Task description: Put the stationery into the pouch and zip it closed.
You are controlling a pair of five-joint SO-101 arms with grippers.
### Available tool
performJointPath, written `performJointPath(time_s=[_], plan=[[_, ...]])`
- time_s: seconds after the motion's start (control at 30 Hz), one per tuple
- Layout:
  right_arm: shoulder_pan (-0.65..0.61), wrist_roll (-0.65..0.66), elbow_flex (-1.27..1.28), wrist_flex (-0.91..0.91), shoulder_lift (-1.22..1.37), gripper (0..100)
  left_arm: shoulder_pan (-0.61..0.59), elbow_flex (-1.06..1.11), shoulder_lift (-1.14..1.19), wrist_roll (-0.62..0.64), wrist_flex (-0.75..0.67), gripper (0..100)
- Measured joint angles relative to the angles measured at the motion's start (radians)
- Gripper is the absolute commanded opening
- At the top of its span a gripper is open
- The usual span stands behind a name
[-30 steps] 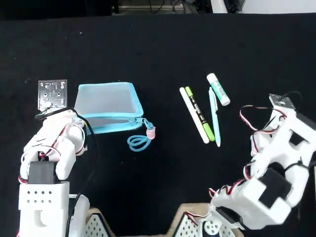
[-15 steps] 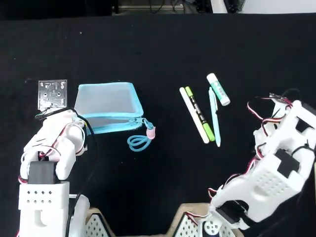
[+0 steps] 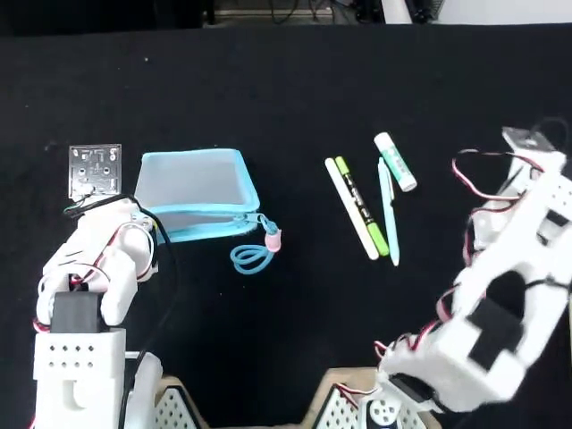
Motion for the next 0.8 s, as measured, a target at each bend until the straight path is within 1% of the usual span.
performJointPath(time_s=[0.13,0.27,0.4,0.47,0.57,0.67,0.8], plan=[[-0.071,0.0,0.063,0.051,-0.189,1.0,0.0,0.0,0.0,0.0,0.0,3],[-0.152,-0.003,0.166,0.064,-0.42,1.1,0.0,0.0,0.0,0.0,0.0,3],[-0.287,-0.077,0.244,0.066,-0.681,1.1,0.0,0.0,0.0,0.0,0.0,3],[-0.391,-0.13,0.244,0.066,-0.812,1.1,0.0,0.0,0.0,0.0,0.0,3],[-0.571,-0.245,0.244,0.044,-0.977,1.1,0.0,0.0,0.0,0.0,0.0,3],[-0.786,-0.361,0.264,-0.041,-1.097,1.1,0.0,0.0,0.0,0.0,0.0,3],[-1.036,-0.422,0.325,-0.193,-1.157,1.1,0.0,0.0,0.0,0.0,0.0,3]])
